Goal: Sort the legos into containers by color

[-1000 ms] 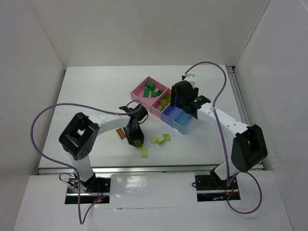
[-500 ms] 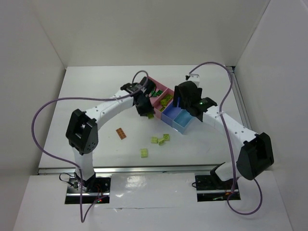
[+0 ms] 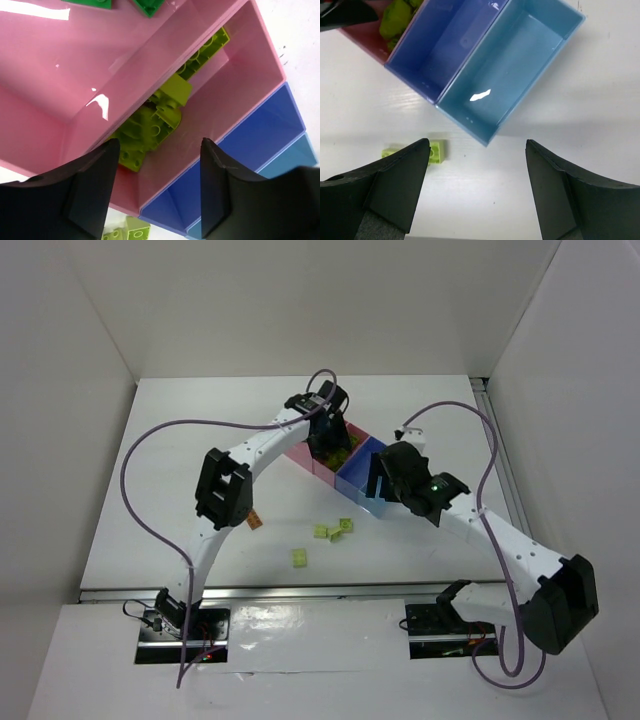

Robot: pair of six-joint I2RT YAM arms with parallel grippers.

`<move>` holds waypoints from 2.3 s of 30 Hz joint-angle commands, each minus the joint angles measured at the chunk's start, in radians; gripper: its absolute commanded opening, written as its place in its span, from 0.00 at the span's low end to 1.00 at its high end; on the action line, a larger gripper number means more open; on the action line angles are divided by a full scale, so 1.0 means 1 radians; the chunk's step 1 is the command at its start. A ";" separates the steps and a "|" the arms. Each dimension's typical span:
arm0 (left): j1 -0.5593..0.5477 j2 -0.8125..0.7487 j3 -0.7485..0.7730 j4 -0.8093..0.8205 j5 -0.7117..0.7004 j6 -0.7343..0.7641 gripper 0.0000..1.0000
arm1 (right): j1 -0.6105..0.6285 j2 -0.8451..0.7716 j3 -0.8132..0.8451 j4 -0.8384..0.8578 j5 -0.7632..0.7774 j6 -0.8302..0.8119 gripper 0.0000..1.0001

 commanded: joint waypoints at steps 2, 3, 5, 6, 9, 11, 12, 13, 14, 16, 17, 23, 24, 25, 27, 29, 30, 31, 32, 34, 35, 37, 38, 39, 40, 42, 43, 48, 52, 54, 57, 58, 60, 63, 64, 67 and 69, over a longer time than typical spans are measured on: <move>0.005 -0.065 0.047 -0.023 0.030 0.041 0.72 | 0.027 -0.085 -0.064 -0.022 -0.052 0.009 0.84; 0.005 -0.086 0.038 -0.023 0.030 0.051 0.72 | 0.053 -0.097 -0.074 -0.013 -0.087 -0.002 0.84; 0.005 -0.166 0.009 -0.023 0.021 0.067 0.72 | 0.082 -0.097 -0.083 0.021 -0.124 -0.011 0.84; 0.005 -0.195 -0.005 -0.023 0.004 0.084 0.72 | 0.121 -0.097 -0.098 0.049 -0.152 -0.011 0.84; 0.005 -0.321 -0.075 -0.023 -0.034 0.107 0.72 | 0.224 -0.054 -0.117 0.111 -0.187 -0.011 0.84; 0.014 -0.413 -0.153 -0.023 -0.056 0.121 0.72 | 0.269 0.016 -0.117 0.135 -0.218 -0.057 0.87; 0.014 -0.442 -0.184 -0.023 -0.076 0.133 0.72 | 0.301 0.045 -0.096 0.144 -0.227 -0.093 0.87; 0.025 -0.471 -0.218 -0.023 -0.076 0.133 0.72 | 0.312 0.073 -0.085 0.144 -0.227 -0.110 0.89; 0.025 -0.499 -0.283 -0.023 -0.076 0.133 0.72 | 0.312 0.123 -0.075 0.144 -0.227 -0.124 0.89; 0.049 -0.594 -0.392 -0.023 -0.096 0.122 0.72 | 0.324 0.185 -0.062 0.164 -0.256 -0.155 0.89; 0.050 -0.626 -0.393 -0.008 -0.105 0.113 0.72 | 0.324 0.202 -0.052 0.164 -0.256 -0.155 0.89; 0.102 -0.757 -0.582 0.014 -0.114 0.113 0.72 | 0.344 0.294 -0.033 0.216 -0.256 -0.155 0.78; 0.111 -0.757 -0.604 0.014 -0.102 0.113 0.72 | 0.344 0.306 -0.032 0.228 -0.241 -0.155 0.76; 0.111 -0.757 -0.614 0.014 -0.091 0.113 0.72 | 0.344 0.306 -0.032 0.228 -0.241 -0.155 0.76; 0.111 -0.757 -0.628 0.023 -0.077 0.104 0.71 | 0.344 0.334 -0.022 0.239 -0.217 -0.155 0.73; 0.111 -0.757 -0.638 0.023 -0.065 0.104 0.71 | 0.344 0.349 -0.002 0.239 -0.207 -0.155 0.72; 0.111 -0.757 -0.638 0.023 -0.065 0.104 0.71 | 0.344 0.358 -0.002 0.251 -0.207 -0.155 0.70; 0.111 -0.757 -0.648 0.023 -0.065 0.104 0.71 | 0.344 0.377 0.009 0.251 -0.207 -0.155 0.61; 0.111 -0.748 -0.648 0.023 -0.065 0.104 0.71 | 0.344 0.388 0.009 0.251 -0.197 -0.155 0.55; 0.111 -0.748 -0.648 0.023 -0.065 0.104 0.71 | 0.355 0.408 0.032 0.242 -0.172 -0.143 0.44; 0.111 -0.748 -0.648 0.032 -0.065 0.104 0.71 | 0.355 0.408 0.032 0.242 -0.172 -0.143 0.43; 0.111 -0.757 -0.657 0.032 -0.065 0.104 0.71 | 0.355 0.408 0.032 0.242 -0.160 -0.134 0.41; 0.111 -0.757 -0.657 0.032 -0.074 0.104 0.71 | 0.355 0.408 0.041 0.242 -0.148 -0.134 0.41; 0.111 -0.757 -0.657 0.032 -0.074 0.104 0.71 | 0.355 0.408 0.041 0.229 -0.138 -0.134 0.41; 0.111 -0.757 -0.657 0.032 -0.074 0.104 0.71 | 0.355 0.408 0.052 0.228 -0.138 -0.134 0.40; 0.111 -0.757 -0.657 0.032 -0.074 0.104 0.71 | 0.355 0.398 0.052 0.202 -0.115 -0.134 0.37; 0.120 -0.757 -0.657 0.032 -0.074 0.104 0.71 | 0.355 0.379 0.066 0.193 -0.115 -0.134 0.37; 0.132 -0.757 -0.666 0.032 -0.083 0.122 0.71 | 0.355 0.265 0.087 0.133 0.015 -0.111 0.37; 0.169 -0.769 -0.720 0.023 -0.057 0.107 0.71 | 0.317 0.224 0.098 0.124 0.119 -0.083 0.38; 0.178 -0.804 -0.785 0.023 -0.048 0.073 0.72 | 0.256 0.237 0.139 0.133 0.130 -0.072 0.39; 0.189 -0.834 -0.902 0.023 -0.038 0.058 0.78 | 0.167 0.292 0.198 0.144 0.130 -0.072 0.39; 0.189 -0.846 -0.931 0.023 -0.025 0.046 0.84 | 0.151 0.308 0.210 0.158 0.130 -0.072 0.39; 0.189 -0.855 -1.002 0.032 -0.005 0.045 0.86 | 0.122 0.343 0.228 0.169 0.130 -0.072 0.39; 0.189 -0.873 -1.046 0.041 0.004 0.035 0.87 | 0.071 0.381 0.237 0.230 0.121 -0.072 0.40; 0.189 -0.874 -1.059 0.041 0.004 0.035 0.87 | 0.048 0.394 0.238 0.244 0.121 -0.072 0.40; 0.189 -0.883 -1.059 0.028 -0.020 0.035 0.88 | 0.016 0.453 0.279 0.258 0.074 -0.063 0.64; 0.189 -0.874 -1.048 0.015 -0.034 0.035 0.91 | 0.016 0.464 0.303 0.242 0.074 -0.074 0.79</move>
